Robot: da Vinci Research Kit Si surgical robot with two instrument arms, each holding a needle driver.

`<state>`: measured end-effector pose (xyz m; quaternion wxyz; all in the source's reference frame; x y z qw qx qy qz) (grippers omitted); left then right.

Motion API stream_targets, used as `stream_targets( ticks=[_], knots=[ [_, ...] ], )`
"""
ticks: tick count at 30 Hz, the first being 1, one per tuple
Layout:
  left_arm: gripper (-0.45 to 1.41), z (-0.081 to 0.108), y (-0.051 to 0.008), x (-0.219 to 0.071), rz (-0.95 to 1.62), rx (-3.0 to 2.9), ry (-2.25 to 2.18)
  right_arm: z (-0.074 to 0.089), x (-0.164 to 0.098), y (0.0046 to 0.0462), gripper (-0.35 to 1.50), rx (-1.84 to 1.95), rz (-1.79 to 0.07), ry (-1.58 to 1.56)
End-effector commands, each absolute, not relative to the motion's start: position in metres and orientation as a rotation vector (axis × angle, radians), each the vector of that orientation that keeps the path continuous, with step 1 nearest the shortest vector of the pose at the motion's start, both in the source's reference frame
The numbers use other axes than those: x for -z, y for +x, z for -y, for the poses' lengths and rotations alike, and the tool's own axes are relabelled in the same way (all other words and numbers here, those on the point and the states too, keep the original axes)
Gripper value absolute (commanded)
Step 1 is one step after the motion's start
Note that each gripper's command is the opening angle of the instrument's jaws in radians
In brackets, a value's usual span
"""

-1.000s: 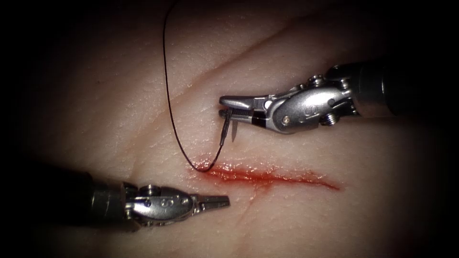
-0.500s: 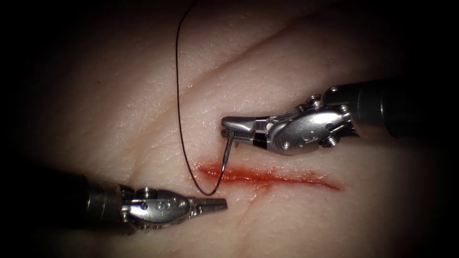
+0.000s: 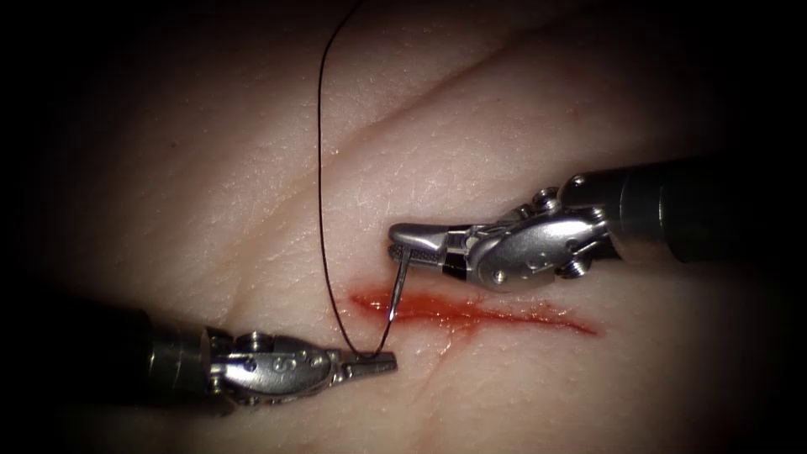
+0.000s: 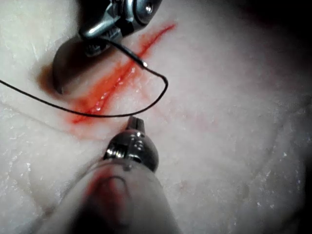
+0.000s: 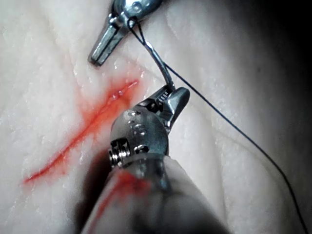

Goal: Wound Closure

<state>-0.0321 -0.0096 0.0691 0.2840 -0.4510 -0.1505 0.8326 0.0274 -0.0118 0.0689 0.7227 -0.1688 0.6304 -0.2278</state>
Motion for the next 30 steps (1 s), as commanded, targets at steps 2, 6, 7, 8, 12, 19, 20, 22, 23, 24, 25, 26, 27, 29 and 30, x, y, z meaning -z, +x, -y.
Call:
stream_targets(
  ticks=[2,6,7,8,12,19,20,22,23,24,25,26,27,29,30],
  knots=[
    [-0.03,0.0101,-0.0326,-0.0697,0.405,-2.228,-1.206,0.0127,-0.0698,0.0283,-0.35,0.512,-1.394,-0.38],
    [-0.03,0.01,-0.0325,-0.0698,0.406,-2.228,-1.207,0.0136,-0.0711,0.028,-0.35,0.498,-1.393,-0.361],
    [-0.05,0.01,-0.0325,-0.0698,0.406,-2.228,-1.207,0.0137,-0.0713,0.0279,-0.35,0.496,-1.392,-0.358],
    [-0.05,0.01,-0.0325,-0.0698,0.406,-2.228,-1.207,0.0138,-0.0716,0.0278,-0.35,0.494,-1.392,-0.355],
    [-0.05,0.01,-0.0324,-0.0698,0.407,-2.229,-1.208,0.0138,-0.0722,0.0275,-0.35,0.472,-1.392,-0.337],
    [-0.05,0.0101,-0.0324,-0.0698,0.407,-2.229,-1.208,0.0144,-0.0734,0.027,-0.35,0.433,-1.392,-0.295],
    [-0.05,0.0101,-0.0324,-0.0698,0.407,-2.229,-1.208,0.0145,-0.0736,0.027,-0.35,0.43,-1.392,-0.292],
    [-0.05,0.01,-0.0324,-0.0698,0.407,-2.228,-1.208,0.0148,-0.0742,0.0268,-0.35,0.418,-1.391,-0.278],
    [-0.05,0.01,-0.0324,-0.0698,0.407,-2.228,-1.208,0.0149,-0.0744,0.0268,-0.35,0.415,-1.39,-0.275],
    [-0.05,0.01,-0.0324,-0.0698,0.408,-2.228,-1.208,0.015,-0.0747,0.0268,-0.35,0.408,-1.39,-0.268],
    [-0.05,0.01,-0.0323,-0.0698,0.408,-2.228,-1.208,0.0152,-0.0749,0.0268,-0.35,0.399,-1.391,-0.263],
    [-0.05,0.0099,-0.0323,-0.0698,0.408,-2.228,-1.208,0.0153,-0.0751,0.0268,-0.35,0.396,-1.39,-0.26],
    [-0.05,0.0099,-0.0323,-0.0697,0.408,-2.228,-1.208,0.0154,-0.0752,0.0268,-0.35,0.394,-1.393,-0.256],
    [-0.05,0.0098,-0.0323,-0.0697,0.409,-2.227,-1.207,0.0157,-0.0755,0.0269,-0.35,0.39,-1.391,-0.237],
    [-0.05,0.0098,-0.0323,-0.0697,0.41,-2.227,-1.207,0.0159,-0.0756,0.0268,-0.35,0.385,-1.389,-0.228]
  ],
)
